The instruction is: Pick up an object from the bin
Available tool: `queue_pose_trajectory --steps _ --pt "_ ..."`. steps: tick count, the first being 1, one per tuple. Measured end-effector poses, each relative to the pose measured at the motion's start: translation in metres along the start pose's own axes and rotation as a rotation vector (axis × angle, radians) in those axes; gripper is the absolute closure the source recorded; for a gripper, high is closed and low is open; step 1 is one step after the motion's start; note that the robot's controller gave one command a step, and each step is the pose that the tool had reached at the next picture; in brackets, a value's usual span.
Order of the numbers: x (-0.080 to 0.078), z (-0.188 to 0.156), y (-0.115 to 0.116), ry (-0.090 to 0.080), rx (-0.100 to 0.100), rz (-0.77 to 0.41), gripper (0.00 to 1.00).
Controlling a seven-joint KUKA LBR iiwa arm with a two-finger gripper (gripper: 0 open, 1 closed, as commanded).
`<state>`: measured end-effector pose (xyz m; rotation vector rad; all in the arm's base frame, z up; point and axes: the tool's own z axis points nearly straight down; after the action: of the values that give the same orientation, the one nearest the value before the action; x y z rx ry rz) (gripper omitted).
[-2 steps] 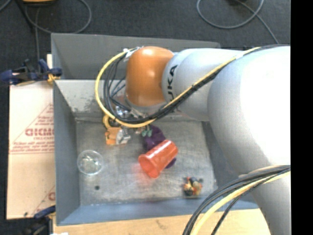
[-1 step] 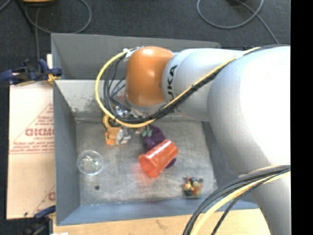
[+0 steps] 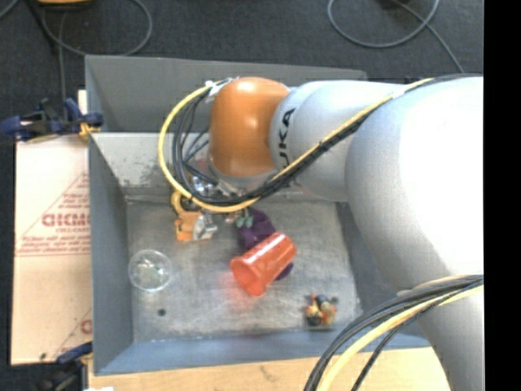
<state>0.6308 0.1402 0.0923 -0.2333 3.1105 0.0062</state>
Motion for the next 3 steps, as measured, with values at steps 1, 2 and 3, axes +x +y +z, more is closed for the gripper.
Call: queue_pose_trajectory --steps 1,2,3 --pt "0.0000 0.0000 0.0000 0.000 0.000 0.000 1.00" --pt "0.0000 0.0000 0.0000 0.000 0.000 0.000 1.00" --pt "0.0000 0.0000 0.0000 0.000 0.000 0.001 1.00"
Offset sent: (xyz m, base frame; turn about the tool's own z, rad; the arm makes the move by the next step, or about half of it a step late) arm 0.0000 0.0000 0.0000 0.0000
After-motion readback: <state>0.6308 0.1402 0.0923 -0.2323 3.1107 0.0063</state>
